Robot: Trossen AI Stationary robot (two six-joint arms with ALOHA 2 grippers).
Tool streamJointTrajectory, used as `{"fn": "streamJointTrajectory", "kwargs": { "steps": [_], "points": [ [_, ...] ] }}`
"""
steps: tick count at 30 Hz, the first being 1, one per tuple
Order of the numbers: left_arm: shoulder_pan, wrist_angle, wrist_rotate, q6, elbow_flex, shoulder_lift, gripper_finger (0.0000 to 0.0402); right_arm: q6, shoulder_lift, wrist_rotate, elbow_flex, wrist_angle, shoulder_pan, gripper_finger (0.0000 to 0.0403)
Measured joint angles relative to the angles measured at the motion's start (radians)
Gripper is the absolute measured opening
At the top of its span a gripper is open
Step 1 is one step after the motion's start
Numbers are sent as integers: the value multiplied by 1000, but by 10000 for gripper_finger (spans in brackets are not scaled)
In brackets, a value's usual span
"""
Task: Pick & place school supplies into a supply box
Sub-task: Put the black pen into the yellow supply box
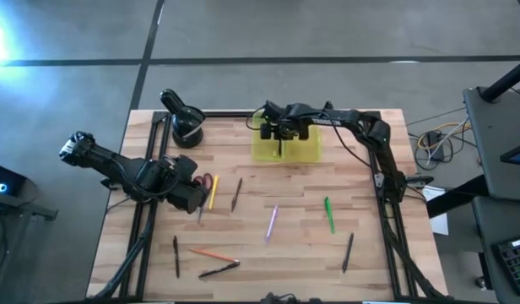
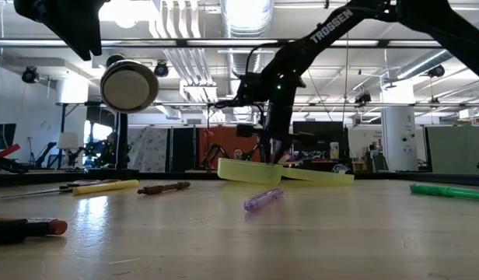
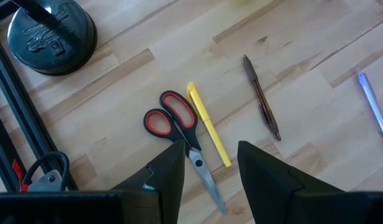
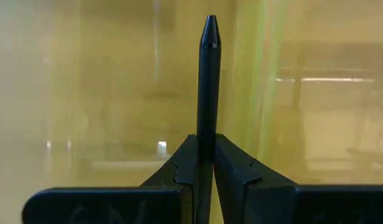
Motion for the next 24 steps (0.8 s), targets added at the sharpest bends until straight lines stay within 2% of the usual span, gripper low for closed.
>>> {"fn": "streamJointTrajectory", "kwargs": {
  "steps": [11,18,24],
  "points": [
    [0,8,5,-2,0,0,133,9,3,-2,0,-17,1,84],
    [0,9,10,-2,0,0,133,-22,-10,-9,9,-65,1,90],
    [0,11,15,-3,0,0,133,-86,-83,12,35,-80,13,91]
  ]
}}
